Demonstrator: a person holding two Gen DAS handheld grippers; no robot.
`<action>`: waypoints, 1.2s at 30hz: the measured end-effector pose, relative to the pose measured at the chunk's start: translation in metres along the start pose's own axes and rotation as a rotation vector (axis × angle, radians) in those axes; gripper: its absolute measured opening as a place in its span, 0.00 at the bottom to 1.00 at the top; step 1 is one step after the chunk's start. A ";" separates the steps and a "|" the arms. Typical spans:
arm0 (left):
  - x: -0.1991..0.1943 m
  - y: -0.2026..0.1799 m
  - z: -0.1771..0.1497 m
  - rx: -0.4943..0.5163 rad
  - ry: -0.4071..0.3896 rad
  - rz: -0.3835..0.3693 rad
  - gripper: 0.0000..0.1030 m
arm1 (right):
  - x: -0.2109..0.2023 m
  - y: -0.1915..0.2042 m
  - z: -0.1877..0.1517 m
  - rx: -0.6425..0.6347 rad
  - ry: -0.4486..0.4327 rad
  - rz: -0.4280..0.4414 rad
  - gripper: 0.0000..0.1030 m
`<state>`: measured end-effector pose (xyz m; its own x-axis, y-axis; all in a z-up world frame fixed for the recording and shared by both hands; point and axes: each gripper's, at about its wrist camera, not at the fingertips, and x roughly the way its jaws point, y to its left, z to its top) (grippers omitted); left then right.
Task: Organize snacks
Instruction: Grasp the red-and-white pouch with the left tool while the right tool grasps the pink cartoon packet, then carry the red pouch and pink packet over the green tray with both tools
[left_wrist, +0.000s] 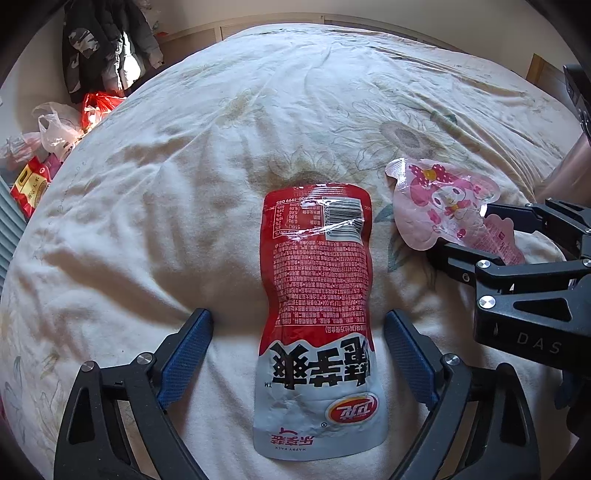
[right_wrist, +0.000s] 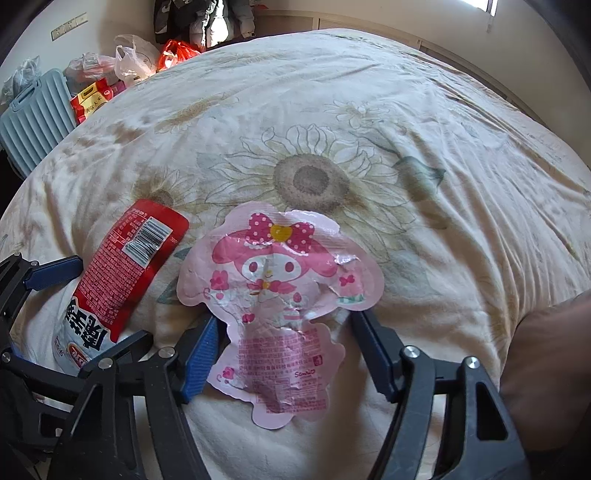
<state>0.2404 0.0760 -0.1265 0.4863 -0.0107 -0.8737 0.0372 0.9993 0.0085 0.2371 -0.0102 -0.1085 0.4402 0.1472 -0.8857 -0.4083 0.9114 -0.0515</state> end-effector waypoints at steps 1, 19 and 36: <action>0.000 0.000 0.000 0.001 0.000 0.002 0.87 | 0.001 0.000 0.001 0.001 0.005 -0.001 1.00; -0.011 -0.010 0.002 0.007 -0.021 -0.005 0.29 | -0.013 0.008 0.000 0.026 0.017 0.025 0.44; -0.050 -0.006 -0.006 -0.052 -0.073 -0.026 0.23 | -0.075 0.017 -0.028 0.071 -0.020 0.000 0.41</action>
<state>0.2108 0.0711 -0.0862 0.5484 -0.0369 -0.8354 0.0056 0.9992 -0.0404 0.1751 -0.0165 -0.0555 0.4566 0.1548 -0.8761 -0.3514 0.9361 -0.0178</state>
